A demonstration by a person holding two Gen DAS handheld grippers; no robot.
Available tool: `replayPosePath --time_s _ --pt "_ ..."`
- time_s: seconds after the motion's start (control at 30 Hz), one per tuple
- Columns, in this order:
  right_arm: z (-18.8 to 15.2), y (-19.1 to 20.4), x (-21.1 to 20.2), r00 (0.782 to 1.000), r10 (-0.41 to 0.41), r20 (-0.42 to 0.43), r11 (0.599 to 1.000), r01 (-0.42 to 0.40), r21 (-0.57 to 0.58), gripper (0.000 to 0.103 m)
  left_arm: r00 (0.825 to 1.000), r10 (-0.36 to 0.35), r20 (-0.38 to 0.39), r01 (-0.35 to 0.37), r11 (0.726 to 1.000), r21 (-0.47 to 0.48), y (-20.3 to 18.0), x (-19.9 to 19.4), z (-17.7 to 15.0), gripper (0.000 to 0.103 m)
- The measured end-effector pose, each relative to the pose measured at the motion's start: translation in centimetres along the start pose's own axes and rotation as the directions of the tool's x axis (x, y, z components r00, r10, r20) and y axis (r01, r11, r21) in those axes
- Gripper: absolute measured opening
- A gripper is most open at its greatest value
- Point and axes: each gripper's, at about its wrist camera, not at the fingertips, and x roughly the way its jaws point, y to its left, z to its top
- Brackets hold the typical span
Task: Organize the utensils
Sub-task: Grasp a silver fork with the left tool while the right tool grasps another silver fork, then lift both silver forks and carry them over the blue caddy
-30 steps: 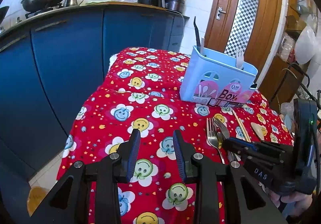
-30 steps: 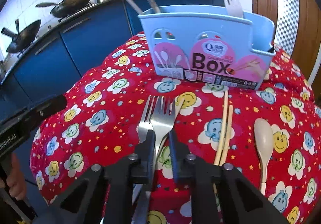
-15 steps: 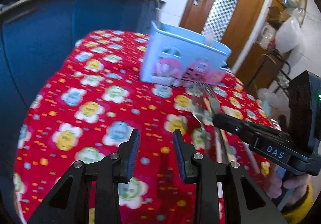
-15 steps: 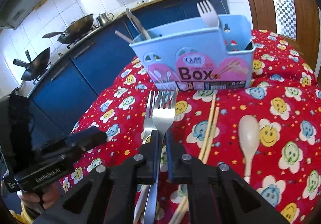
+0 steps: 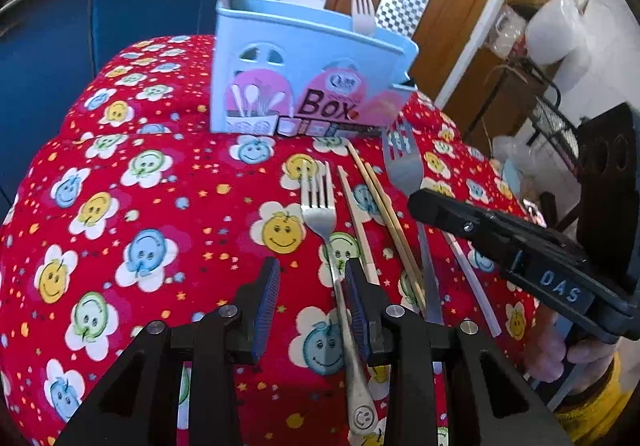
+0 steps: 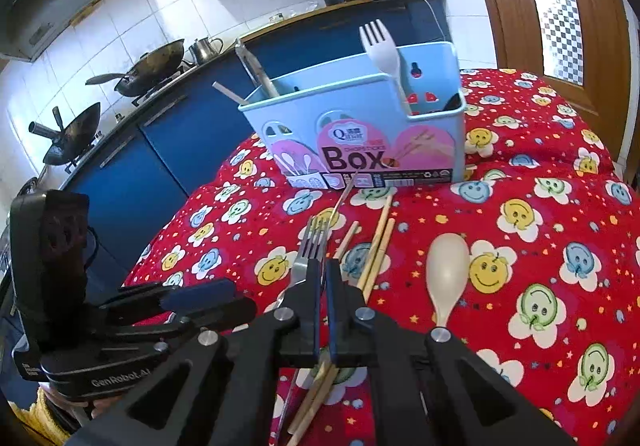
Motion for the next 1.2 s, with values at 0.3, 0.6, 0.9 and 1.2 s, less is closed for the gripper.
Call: replayPosePath --time_s 0.3,0.6,0.9,1.2 --pt "-0.3 -1.0 -1.3 0.999 0.041 0.035 0.998 -0.043 0.036 0.004 0.991 0.058 -0.125 -0.050 0.997 0.064 -1.8 2.1 1.4 0.030" --pt "-0.4 -1.3 -2.9 0.994 0.077 0.081 0.995 -0.081 0.050 0.004 0.965 0.113 -0.237 -0.086 0.989 0.119 -2.4 3.7 3.3 0.006" --pt "-0.1 -1.2 -5.3 0.985 0.083 0.154 0.995 -0.091 0.043 0.003 0.992 -0.025 -0.125 0.018 0.998 -0.059 0.0 1.0 2.2 0.003" --pt "0.9 -0.7 -7.2 0.971 0.059 0.231 0.997 -0.067 0.025 0.003 0.987 -0.051 0.153 0.059 0.997 -0.049 -0.8 -4.7 2.6 0.003"
